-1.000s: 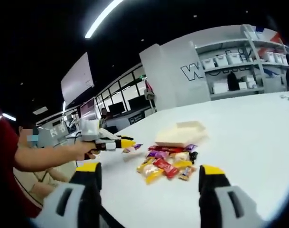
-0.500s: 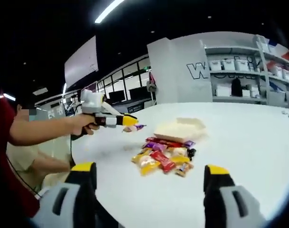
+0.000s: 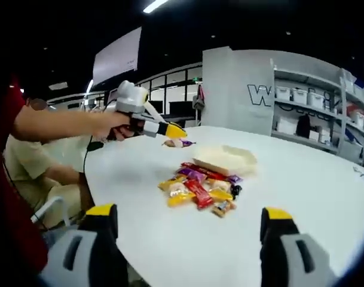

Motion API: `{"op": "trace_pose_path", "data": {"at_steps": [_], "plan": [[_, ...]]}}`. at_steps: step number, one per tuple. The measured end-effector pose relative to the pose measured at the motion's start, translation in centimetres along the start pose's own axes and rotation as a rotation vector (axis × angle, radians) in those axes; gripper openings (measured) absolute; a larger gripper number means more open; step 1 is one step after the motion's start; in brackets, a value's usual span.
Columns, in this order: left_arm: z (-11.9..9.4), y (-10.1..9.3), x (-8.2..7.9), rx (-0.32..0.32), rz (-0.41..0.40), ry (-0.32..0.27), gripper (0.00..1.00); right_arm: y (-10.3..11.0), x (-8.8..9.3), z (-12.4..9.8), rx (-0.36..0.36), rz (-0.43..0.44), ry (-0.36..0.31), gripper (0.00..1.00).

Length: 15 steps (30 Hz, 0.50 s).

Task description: Place the target food into the container with the food tongs after gripping and lifting it, then release it inside without dropping or visibly crushing the food.

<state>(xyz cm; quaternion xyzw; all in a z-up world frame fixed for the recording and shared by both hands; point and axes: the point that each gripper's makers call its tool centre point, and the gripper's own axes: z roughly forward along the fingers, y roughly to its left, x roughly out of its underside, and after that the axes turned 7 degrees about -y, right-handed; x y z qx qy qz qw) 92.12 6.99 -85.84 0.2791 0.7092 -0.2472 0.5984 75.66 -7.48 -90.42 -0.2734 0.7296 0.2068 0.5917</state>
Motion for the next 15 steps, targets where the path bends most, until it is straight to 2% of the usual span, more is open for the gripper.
{"op": "trace_pose_path", "data": {"at_steps": [2, 6, 11, 15], "plan": [[0.3, -0.3, -0.3, 0.009, -0.034, -0.005, 0.27, -0.3, 0.2, -0.2, 0.005, 0.007, 0.002, 0.99], [1.3, -0.4, -0.6, 0.022, 0.027, 0.018, 0.27, -0.9, 0.5, -0.6, 0.021, 0.013, 0.006, 0.99], [2.8, 0.0, -1.6, 0.038, 0.013, 0.010, 0.27, -1.9, 0.4, -1.2, 0.045, 0.016, -0.002, 0.99], [4.0, 0.1, -1.6, 0.048, -0.003, 0.012, 0.27, -2.6, 0.2, -1.4, 0.055, 0.018, -0.005, 0.99]]}}
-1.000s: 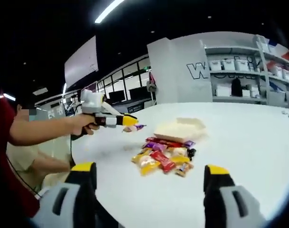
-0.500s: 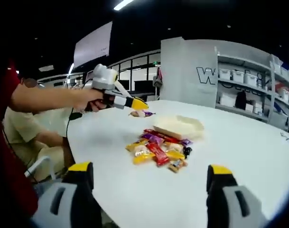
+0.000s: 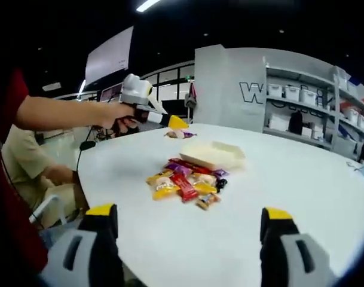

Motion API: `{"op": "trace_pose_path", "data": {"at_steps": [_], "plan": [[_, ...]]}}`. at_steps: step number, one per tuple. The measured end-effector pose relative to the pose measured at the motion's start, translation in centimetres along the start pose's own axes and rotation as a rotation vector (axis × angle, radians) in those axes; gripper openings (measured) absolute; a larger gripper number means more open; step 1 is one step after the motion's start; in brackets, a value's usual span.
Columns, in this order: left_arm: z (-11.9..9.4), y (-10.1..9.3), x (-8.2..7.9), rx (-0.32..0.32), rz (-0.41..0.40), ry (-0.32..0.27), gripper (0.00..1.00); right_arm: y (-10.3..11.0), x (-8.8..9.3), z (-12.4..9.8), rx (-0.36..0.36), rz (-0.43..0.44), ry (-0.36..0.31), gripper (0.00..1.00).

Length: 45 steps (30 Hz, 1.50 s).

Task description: Place the target food into the container with the food tongs after gripping and lifting it, then release it inside without dropping or visibly crushing the food.

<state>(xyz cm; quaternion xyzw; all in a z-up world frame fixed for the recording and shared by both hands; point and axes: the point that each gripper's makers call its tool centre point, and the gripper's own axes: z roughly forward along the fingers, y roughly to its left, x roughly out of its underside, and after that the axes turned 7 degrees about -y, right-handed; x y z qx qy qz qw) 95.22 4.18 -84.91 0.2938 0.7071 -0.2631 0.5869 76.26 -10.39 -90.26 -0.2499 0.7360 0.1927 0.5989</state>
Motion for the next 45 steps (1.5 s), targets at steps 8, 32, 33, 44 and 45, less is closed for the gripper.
{"op": "trace_pose_path", "data": {"at_steps": [8, 32, 33, 44, 45], "plan": [[1.8, 0.3, -0.3, -0.001, -0.014, 0.004, 0.27, -1.0, 0.1, -0.5, 0.014, 0.008, -0.004, 0.99], [2.9, 0.1, -3.8, -0.006, 0.008, -0.040, 0.29, -1.3, -0.1, -1.1, 0.014, 0.038, -0.007, 0.99], [2.7, -0.1, -3.7, -0.003, 0.009, -0.039, 0.29, -1.1, -0.1, -1.1, 0.012, 0.034, -0.005, 0.99], [1.7, -3.5, 0.0, 0.071, 0.099, 0.029, 0.29, 0.4, 0.1, -0.7, -0.022, 0.011, 0.015, 0.99], [1.7, -3.6, 0.2, 0.072, 0.094, 0.032, 0.29, 0.5, 0.1, -0.7, -0.024, 0.008, 0.017, 0.99]]}}
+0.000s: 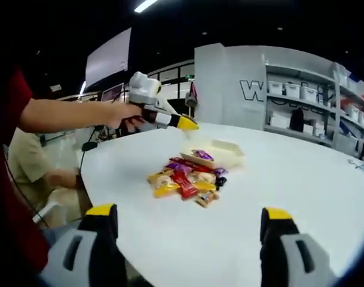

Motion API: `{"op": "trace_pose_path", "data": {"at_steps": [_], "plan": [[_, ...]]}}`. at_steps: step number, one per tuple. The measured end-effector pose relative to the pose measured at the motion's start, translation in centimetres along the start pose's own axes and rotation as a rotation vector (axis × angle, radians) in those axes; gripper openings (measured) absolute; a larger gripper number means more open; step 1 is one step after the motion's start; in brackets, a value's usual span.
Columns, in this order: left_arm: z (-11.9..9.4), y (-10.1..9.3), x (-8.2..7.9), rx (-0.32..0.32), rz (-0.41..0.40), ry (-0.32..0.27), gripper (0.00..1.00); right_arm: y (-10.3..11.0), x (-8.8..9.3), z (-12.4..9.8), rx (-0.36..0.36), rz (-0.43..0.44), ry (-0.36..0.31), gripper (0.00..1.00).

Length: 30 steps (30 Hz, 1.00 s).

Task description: Place the target food into the container with the food tongs after gripping and lifting it, then release it inside without dropping or visibly crushing the food.

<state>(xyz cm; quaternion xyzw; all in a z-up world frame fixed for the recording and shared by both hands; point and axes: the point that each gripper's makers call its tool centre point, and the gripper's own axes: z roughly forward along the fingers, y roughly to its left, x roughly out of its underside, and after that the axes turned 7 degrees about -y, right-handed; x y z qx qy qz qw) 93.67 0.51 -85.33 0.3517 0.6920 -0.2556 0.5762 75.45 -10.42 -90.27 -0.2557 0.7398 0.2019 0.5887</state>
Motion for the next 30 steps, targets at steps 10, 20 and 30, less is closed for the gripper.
{"op": "trace_pose_path", "data": {"at_steps": [10, 20, 30], "plan": [[-0.4, -0.7, 1.6, 0.030, 0.005, 0.021, 0.29, 0.8, 0.3, 0.1, -0.020, -0.011, 0.017, 0.99], [-2.4, -1.5, 4.1, 0.039, 0.055, 0.064, 0.29, 1.4, 0.5, 0.4, -0.039, -0.022, 0.028, 0.99], [-3.0, -3.1, 5.9, 0.056, 0.043, 0.090, 0.30, 1.9, 0.5, 0.5, -0.049, -0.032, 0.031, 0.99]]}}
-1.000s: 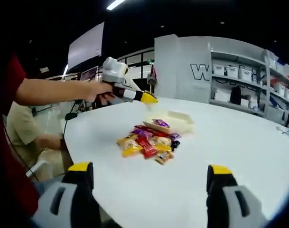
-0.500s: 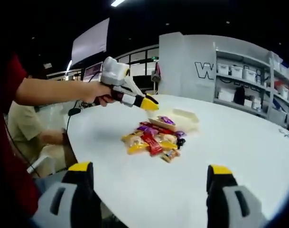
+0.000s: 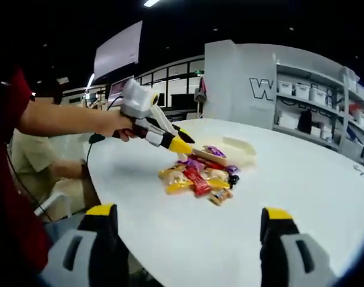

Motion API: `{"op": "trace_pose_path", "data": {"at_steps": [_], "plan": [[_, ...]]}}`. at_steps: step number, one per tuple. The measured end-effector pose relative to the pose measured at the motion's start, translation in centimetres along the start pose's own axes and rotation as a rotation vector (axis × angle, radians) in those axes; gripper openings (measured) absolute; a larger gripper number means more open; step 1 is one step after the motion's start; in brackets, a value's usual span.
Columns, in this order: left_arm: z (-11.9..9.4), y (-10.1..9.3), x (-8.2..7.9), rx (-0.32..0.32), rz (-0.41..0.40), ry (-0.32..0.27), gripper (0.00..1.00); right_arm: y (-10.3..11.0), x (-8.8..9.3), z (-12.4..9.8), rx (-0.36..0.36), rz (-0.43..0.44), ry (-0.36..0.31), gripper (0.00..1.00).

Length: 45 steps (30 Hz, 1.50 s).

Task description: Place the target food into the container with the food tongs after gripping and lifting it, then release it inside without dropping or visibly crushing the food.

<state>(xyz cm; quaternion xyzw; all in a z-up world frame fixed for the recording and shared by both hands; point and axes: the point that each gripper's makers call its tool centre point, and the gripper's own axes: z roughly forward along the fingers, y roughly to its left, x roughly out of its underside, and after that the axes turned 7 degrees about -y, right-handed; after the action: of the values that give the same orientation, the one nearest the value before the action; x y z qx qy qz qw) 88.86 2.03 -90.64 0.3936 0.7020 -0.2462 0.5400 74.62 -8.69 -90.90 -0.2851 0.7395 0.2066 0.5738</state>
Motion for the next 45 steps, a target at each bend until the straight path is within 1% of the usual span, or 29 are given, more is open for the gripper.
{"op": "trace_pose_path", "data": {"at_steps": [6, 11, 14, 19, 26, 29, 32, 35, 37, 39, 42, 45], "plan": [[-0.1, -0.6, 0.8, 0.006, -0.002, 0.008, 0.30, -0.4, 0.1, -0.2, 0.012, 0.001, -0.001, 0.99], [-0.4, -0.7, 1.5, 0.003, -0.017, 0.019, 0.30, -0.2, 0.2, 0.0, 0.003, 0.005, 0.005, 0.99], [-0.8, -0.8, 1.5, -0.005, -0.021, 0.014, 0.29, 0.0, 0.1, 0.3, -0.004, -0.009, 0.011, 0.99], [-1.4, -1.0, 1.9, -0.007, -0.017, 0.026, 0.29, 0.2, -0.4, 0.5, -0.010, -0.006, -0.006, 0.99], [-2.5, -1.1, 2.3, -0.018, 0.001, 0.036, 0.29, 0.7, 0.0, 0.7, -0.027, -0.006, 0.007, 0.99], [-2.6, -1.4, 1.9, -0.015, -0.002, 0.029, 0.29, 0.9, 0.1, 0.9, -0.035, -0.006, 0.008, 0.99], [-2.4, -2.3, 1.3, 0.012, 0.000, 0.013, 0.29, 1.0, 0.2, 0.9, -0.037, -0.009, 0.010, 0.99], [-2.3, -3.8, 1.2, 0.056, -0.005, 0.014, 0.29, 1.1, 0.2, 0.8, -0.038, -0.006, 0.010, 0.99], [-2.3, -4.3, 1.1, 0.073, -0.007, 0.012, 0.29, 1.1, 0.3, 0.7, -0.039, -0.004, 0.013, 0.99], [-2.4, -5.1, 1.0, 0.105, -0.023, 0.012, 0.29, 1.0, 0.4, 0.7, -0.035, -0.003, 0.013, 0.99], [-2.4, -5.4, 1.0, 0.136, -0.008, 0.012, 0.30, 1.0, 0.6, 0.8, -0.033, 0.000, 0.019, 0.99], [-2.4, -5.7, 1.0, 0.161, -0.012, 0.013, 0.30, 1.2, 0.7, 1.0, -0.034, -0.001, 0.022, 0.99]]}}
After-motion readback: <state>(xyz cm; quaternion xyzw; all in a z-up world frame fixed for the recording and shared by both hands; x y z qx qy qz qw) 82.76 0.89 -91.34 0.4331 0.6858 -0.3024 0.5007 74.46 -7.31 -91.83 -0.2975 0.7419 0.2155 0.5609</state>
